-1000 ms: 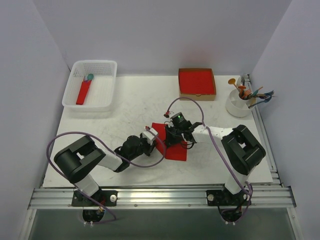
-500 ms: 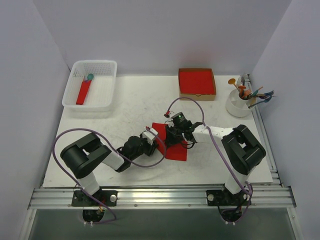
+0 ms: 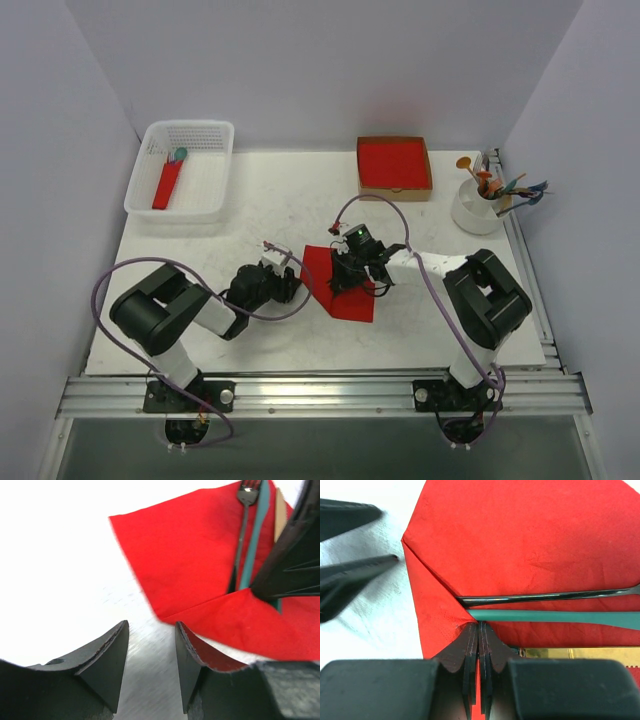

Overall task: Place the utensils on the paper napkin and roll it up
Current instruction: Roll the napkin at the center of the board.

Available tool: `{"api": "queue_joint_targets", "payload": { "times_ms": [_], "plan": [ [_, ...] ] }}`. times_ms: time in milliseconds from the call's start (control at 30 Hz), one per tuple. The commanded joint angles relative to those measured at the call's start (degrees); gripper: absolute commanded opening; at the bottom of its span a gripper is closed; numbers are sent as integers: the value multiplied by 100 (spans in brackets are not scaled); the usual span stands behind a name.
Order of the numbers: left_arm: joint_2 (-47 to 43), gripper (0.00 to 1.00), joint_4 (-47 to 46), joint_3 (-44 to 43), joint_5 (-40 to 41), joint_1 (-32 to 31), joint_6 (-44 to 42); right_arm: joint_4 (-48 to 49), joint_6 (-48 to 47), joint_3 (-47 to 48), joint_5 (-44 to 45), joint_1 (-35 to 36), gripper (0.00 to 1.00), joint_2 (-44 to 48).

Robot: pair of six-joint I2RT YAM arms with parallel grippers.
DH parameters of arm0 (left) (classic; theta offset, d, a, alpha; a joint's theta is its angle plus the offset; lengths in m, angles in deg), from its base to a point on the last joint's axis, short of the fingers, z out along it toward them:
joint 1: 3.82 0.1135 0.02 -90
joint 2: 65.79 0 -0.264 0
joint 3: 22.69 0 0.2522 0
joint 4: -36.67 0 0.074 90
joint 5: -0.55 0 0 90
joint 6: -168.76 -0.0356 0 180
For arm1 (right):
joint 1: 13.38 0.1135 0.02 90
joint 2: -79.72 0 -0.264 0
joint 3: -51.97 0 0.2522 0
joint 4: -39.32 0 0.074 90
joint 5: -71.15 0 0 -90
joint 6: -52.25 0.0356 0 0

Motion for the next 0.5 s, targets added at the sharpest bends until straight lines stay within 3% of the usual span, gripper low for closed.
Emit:
{"api": "queue_joint_targets", "payload": {
  "times_ms": [0, 133, 467],
  "plan": [
    [-436, 51, -23, 99, -167, 121, 327, -406, -112, -148, 154, -74, 0, -49],
    [-806, 48, 1093, -305, 26, 113, 90, -397, -112, -148, 145, -74, 0, -58],
    [-1150, 47, 1638, -472, -264, 8, -147, -397, -104, -148, 145, -74, 0, -40]
  ]
}}
